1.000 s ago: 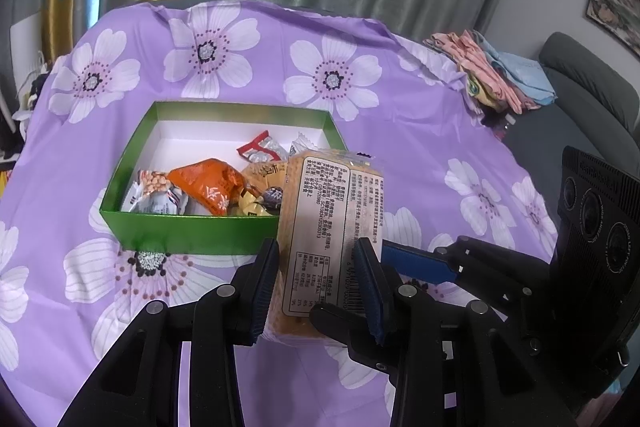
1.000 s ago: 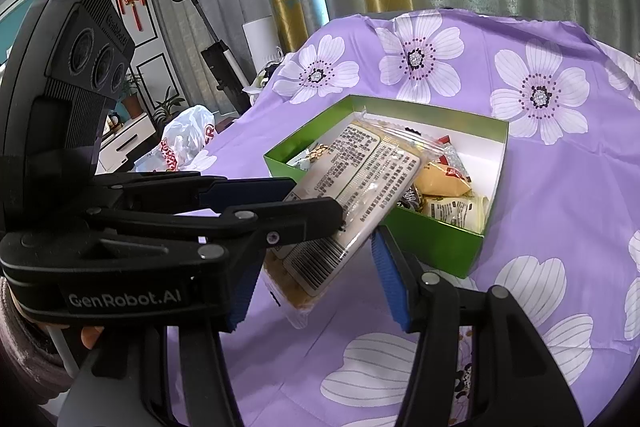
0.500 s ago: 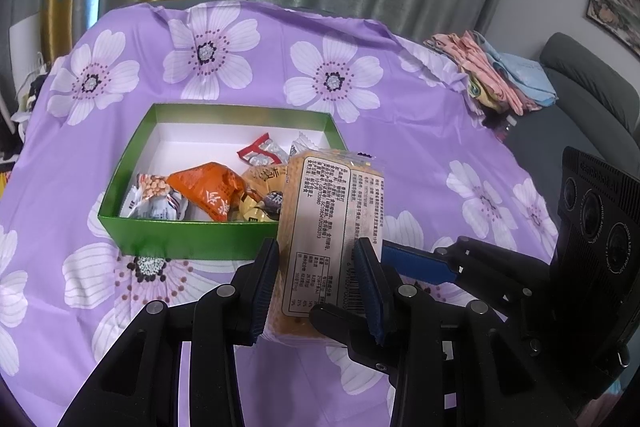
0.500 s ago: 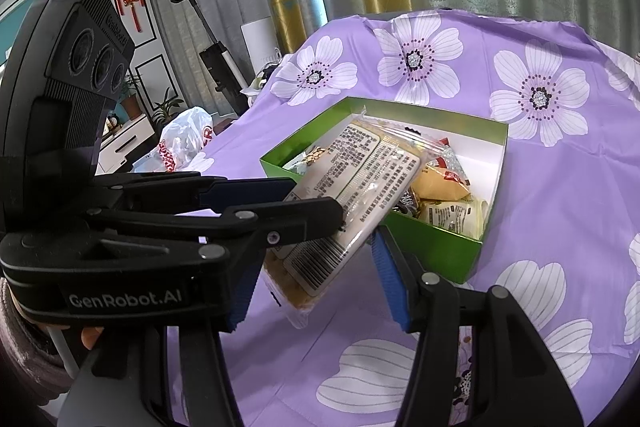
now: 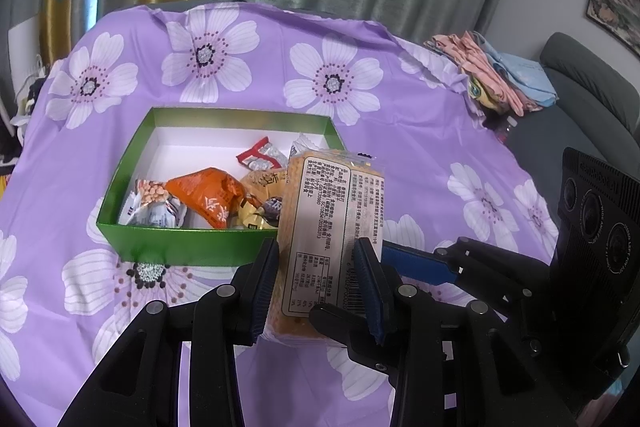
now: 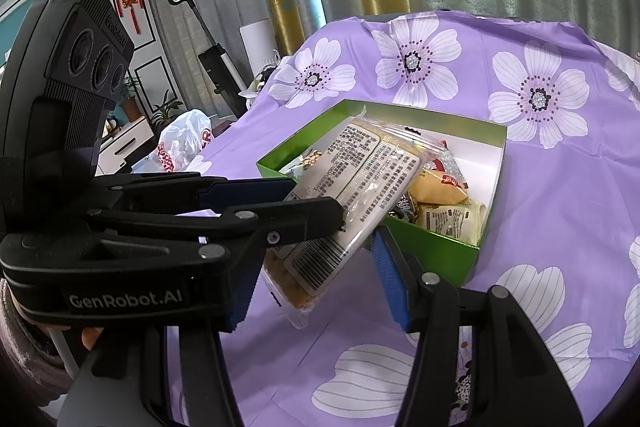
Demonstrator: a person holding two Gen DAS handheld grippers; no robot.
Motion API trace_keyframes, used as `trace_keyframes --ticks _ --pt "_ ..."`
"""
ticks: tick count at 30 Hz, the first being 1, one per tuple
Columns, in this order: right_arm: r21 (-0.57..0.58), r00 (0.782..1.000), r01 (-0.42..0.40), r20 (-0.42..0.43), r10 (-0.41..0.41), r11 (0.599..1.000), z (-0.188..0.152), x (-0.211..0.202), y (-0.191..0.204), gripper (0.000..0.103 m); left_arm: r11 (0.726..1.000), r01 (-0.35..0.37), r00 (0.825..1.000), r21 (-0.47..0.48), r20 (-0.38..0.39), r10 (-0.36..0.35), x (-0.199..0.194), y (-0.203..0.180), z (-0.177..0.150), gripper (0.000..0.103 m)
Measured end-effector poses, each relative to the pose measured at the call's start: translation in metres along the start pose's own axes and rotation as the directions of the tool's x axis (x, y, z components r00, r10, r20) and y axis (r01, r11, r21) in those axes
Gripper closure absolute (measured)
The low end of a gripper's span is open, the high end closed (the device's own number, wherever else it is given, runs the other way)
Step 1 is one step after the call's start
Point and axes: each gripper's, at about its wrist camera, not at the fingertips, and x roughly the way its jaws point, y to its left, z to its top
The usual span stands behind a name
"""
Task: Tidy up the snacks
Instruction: 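Carry the cracker pack over the green box with the left gripper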
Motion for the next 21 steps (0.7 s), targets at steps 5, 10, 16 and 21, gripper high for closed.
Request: trace_keyframes --ticks 5,10,16,21 --pt "-0.001 1.000 0.002 0.001 -0.002 1.000 0.0000 0.0007 0.0002 0.048 1.000 0.000 1.000 0.000 0.002 0.000 0.0006 0.0001 0.0020 0.064" --pt "-0.001 1.000 0.003 0.003 -0.003 1.000 0.0010 0.0019 -0.0016 0.048 1.000 -0.001 1.000 0.000 0.000 0.001 0.0008 -0.0003 0.0012 0.064" --pt "0.000 1.000 0.005 0.006 -0.005 1.000 0.0034 0.0041 -0.0046 0.047 1.000 -0.001 1.000 0.003 0.001 0.001 0.0021 0.0005 0.0046 0.064" --pt "0.000 1.000 0.007 0.011 -0.007 1.000 0.0037 0.0046 -0.0061 0.047 1.000 -0.002 1.000 0.006 0.001 0.002 0.0023 0.0001 0.0041 0.064"
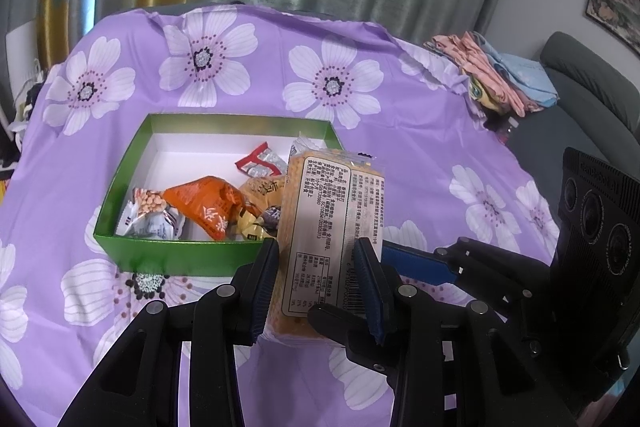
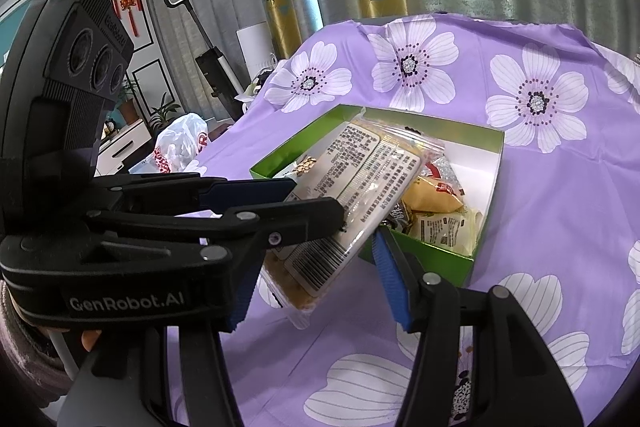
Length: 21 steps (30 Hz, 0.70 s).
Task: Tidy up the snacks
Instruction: 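Carry the cracker pack over the green box with the left gripper, then move the cracker pack above the box interior with the left gripper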
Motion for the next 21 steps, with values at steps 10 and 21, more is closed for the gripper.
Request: trace_keyframes --ticks 10,21 --pt "-0.004 1.000 0.003 0.003 -0.003 1.000 0.000 0.002 -0.001 0.047 1.000 0.000 1.000 0.000 0.002 0.000 0.002 0.001 0.002 0.064" --pt "-0.007 1.000 0.008 0.014 -0.008 1.000 0.005 0.004 -0.002 0.047 1.000 -0.002 1.000 0.006 0.010 0.002 0.007 0.003 0.019 0.064"
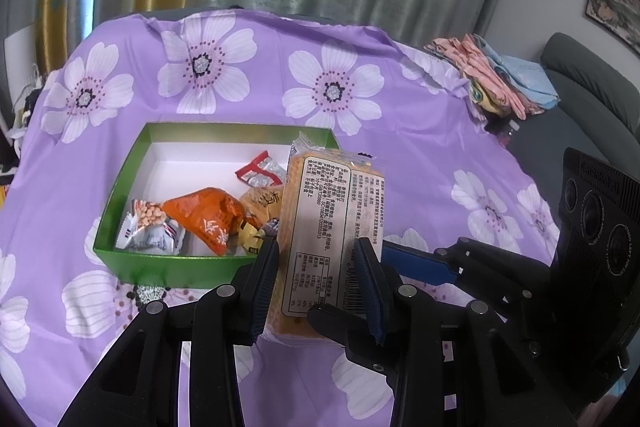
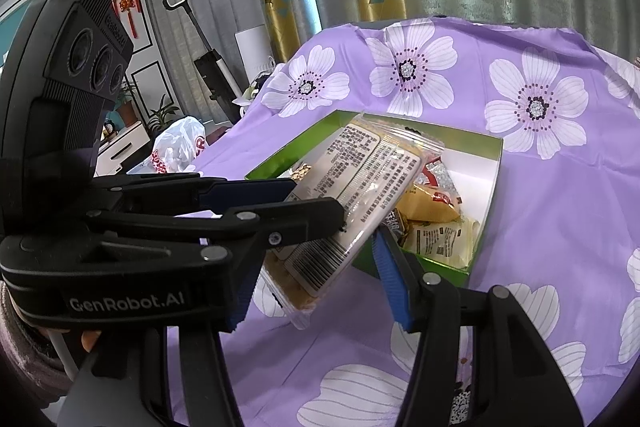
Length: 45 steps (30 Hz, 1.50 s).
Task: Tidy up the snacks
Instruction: 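Move the cracker pack above the box interior with the left gripper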
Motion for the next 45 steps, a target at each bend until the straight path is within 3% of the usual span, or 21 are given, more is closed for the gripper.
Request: trace_keyframes --ticks 45 --pt "-0.011 0.999 0.025 0.044 -0.025 1.000 0.021 0.005 -0.014 0.047 1.000 0.001 0.999 0.030 0.040 -0.002 0.011 -0.004 0.022 0.064"
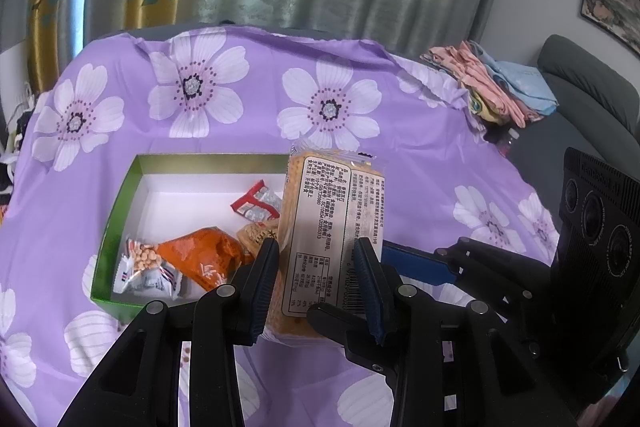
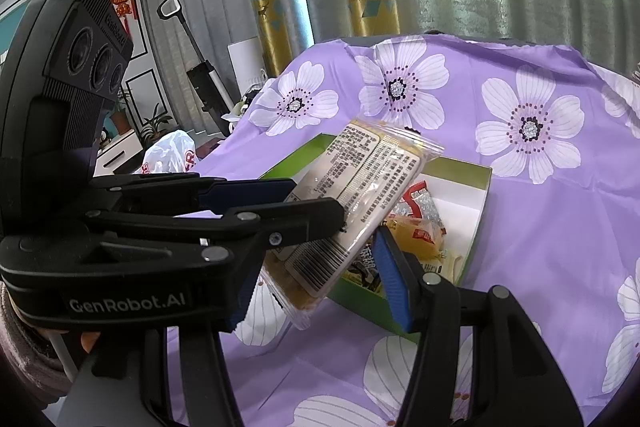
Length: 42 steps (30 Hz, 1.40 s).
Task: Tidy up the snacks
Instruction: 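Move the cracker pack above the box interior with the left gripper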
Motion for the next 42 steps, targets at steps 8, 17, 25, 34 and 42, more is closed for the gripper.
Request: trace_keyframes --ticks 8,17,25,34,42 --pt "-0.007 1.000 0.005 0.004 -0.005 1.000 0.004 0.002 -0.002 0.047 1.000 0.001 1.000 -0.001 0.003 -0.001 0.000 0.002 0.001 0.064" --pt "-0.010 1.000 0.006 0.004 -0.006 1.000 0.007 0.004 -0.002 0.047 1.000 0.001 1.000 0.001 0.007 -0.001 0.003 0.004 0.008 0.064" --pt "-0.013 1.000 0.008 0.004 -0.008 1.000 0.007 0.005 -0.002 0.047 1.000 0.006 1.000 -0.002 0.008 -0.006 0.005 0.006 0.012 0.064" --pt "-0.014 1.000 0.009 0.003 -0.009 1.000 0.009 0.008 -0.004 0.047 1.000 0.007 1.000 -0.004 0.009 -0.007 0.009 0.010 0.016 0.064" --pt "-0.015 1.000 0.010 0.001 -0.010 1.000 0.015 0.013 -0.006 0.047 1.000 0.006 1.000 -0.002 0.011 -0.006 0.010 0.011 0.016 0.064"
